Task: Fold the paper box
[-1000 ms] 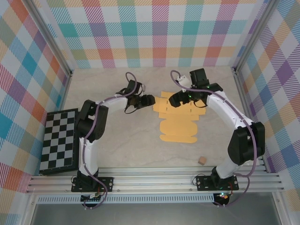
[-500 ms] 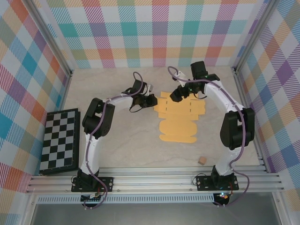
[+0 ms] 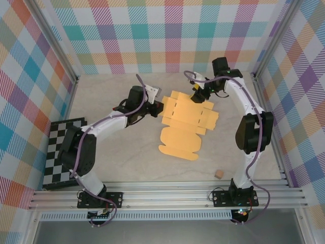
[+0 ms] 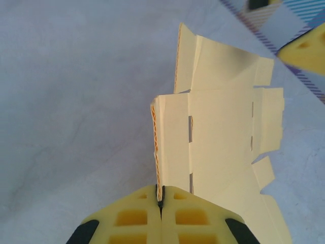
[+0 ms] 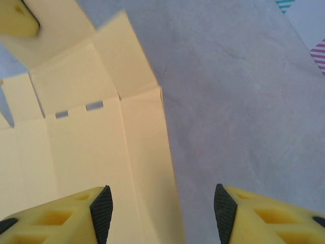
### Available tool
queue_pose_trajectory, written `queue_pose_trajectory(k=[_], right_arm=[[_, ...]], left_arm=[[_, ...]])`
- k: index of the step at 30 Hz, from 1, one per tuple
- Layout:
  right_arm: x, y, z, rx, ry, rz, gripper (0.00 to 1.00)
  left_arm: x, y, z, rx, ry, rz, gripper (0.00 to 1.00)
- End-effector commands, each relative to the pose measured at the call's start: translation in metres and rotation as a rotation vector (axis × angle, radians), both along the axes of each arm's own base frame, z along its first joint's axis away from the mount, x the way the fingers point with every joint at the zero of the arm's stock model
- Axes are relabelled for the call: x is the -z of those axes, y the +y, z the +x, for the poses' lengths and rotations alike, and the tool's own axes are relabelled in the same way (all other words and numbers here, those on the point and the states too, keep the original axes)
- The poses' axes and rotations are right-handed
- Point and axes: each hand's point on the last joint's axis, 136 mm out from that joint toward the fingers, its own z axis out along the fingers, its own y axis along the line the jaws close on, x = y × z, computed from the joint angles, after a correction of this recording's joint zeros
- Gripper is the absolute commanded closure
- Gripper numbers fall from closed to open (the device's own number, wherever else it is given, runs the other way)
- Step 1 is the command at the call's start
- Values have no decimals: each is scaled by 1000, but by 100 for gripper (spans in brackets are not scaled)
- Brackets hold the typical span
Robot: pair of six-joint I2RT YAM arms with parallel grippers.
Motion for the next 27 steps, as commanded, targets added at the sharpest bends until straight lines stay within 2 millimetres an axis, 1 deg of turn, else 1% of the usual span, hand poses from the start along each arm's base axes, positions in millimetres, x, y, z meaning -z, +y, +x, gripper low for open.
queue_pose_trajectory(k=[1, 6, 10, 14, 19, 27], right_arm=[[-18, 15, -32, -149, 28, 75, 43], [-28, 14, -50, -180, 32, 79, 44], [-36, 12, -65, -213, 18, 82, 48], [-42, 12, -73, -225, 15, 88, 53], [-43, 11, -77, -227, 7, 61, 58], [-43, 13, -89, -237, 39, 52, 64]], left_arm=[[-17, 1, -11, 49, -136, 52, 100], [-38, 6, -24, 68, -216, 61, 100], [-53, 8, -37, 100, -306, 56, 100], [-68, 8, -49, 124, -389, 43, 100], [-76, 11, -55, 123, -429, 53, 100], [-87, 18, -55, 83, -466, 60, 100]])
